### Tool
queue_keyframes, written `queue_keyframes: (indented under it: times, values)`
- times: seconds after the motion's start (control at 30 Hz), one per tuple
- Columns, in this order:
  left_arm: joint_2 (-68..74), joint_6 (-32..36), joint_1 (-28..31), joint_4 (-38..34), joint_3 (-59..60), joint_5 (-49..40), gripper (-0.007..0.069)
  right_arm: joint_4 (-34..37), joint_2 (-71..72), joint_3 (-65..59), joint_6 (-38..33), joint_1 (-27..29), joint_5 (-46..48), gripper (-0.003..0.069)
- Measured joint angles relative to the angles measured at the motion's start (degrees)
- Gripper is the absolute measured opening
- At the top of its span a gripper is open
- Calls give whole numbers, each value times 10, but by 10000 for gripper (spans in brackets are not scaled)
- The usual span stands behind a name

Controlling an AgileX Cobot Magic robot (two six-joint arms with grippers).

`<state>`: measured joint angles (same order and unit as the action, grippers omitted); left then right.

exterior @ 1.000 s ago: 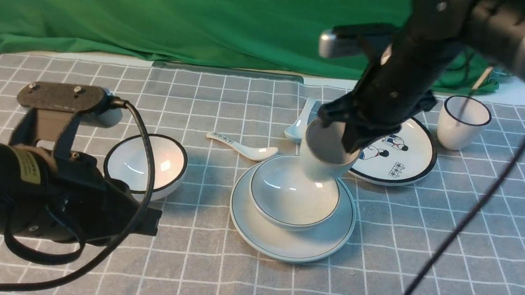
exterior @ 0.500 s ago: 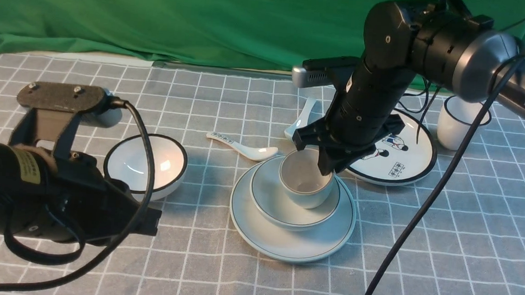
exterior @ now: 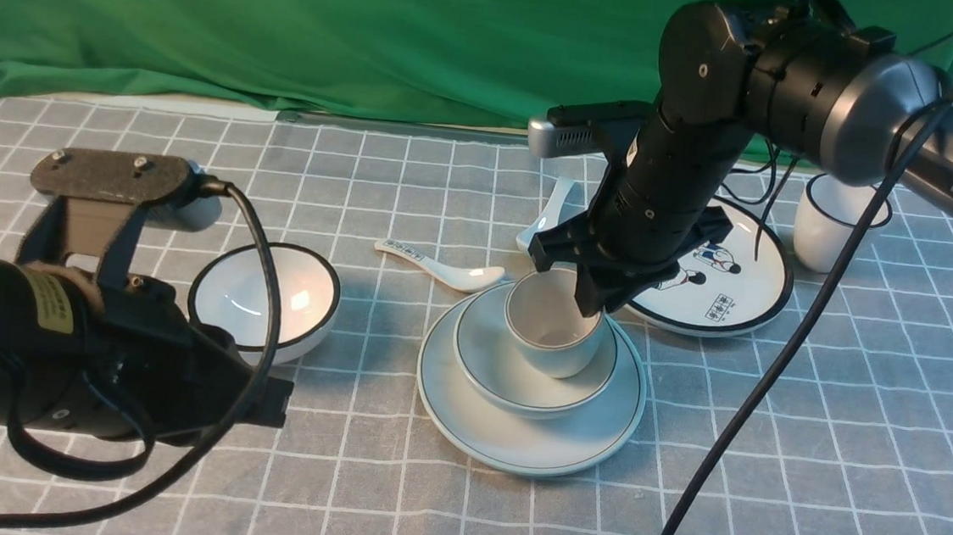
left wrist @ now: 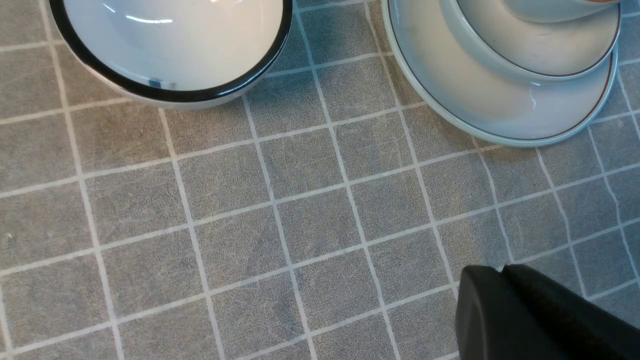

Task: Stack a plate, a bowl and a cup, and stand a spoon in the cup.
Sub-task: Use the right arm to put the blue teacup into the blue rice bowl in the middle, then use the right arm to grab a blue soup spoon

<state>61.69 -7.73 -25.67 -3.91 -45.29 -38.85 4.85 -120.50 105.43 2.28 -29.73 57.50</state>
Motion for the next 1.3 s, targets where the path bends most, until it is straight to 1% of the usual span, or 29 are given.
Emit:
queue_keyframes:
  times: [0.03, 0.07, 0.5, 0.6, 0.7, 0.73, 0.77, 0.83, 1.0, 1.13, 1.2, 1.3]
  values:
    - [0, 0, 0, 0, 0, 0, 8, 3, -1, 0, 0, 0, 0, 82]
    - [0, 0, 0, 0, 0, 0, 8, 5, 0, 0, 0, -1, -2, 78]
    - [0, 0, 0, 2, 0, 0, 8, 17, -1, 0, 0, -1, -4, 82]
    - [0, 0, 0, 2, 0, 0, 8, 21, -1, 0, 0, -1, -4, 104]
    - [0, 0, 0, 2, 0, 0, 8, 23, -1, 0, 0, -1, -4, 170]
    - [0, 0, 0, 2, 0, 0, 8, 23, -1, 0, 0, -1, -4, 174]
    - [0, 0, 0, 2, 0, 0, 8, 23, -1, 0, 0, -1, -4, 201]
    - [0, 0, 0, 2, 0, 0, 8, 23, -1, 0, 0, -1, -6, 228]
    - [0, 1, 0, 2, 0, 0, 8, 23, -1, 0, -3, -1, -10, 241]
    - [0, 1, 0, 2, 0, 0, 8, 24, 5, 27, -14, 6, 20, 242]
    - [0, 1, 0, 2, 0, -1, 8, 23, 21, 53, -19, 19, 37, 242]
    - [0, -2, 0, 2, 0, -4, 8, 34, 41, 103, -18, 53, 27, 242]
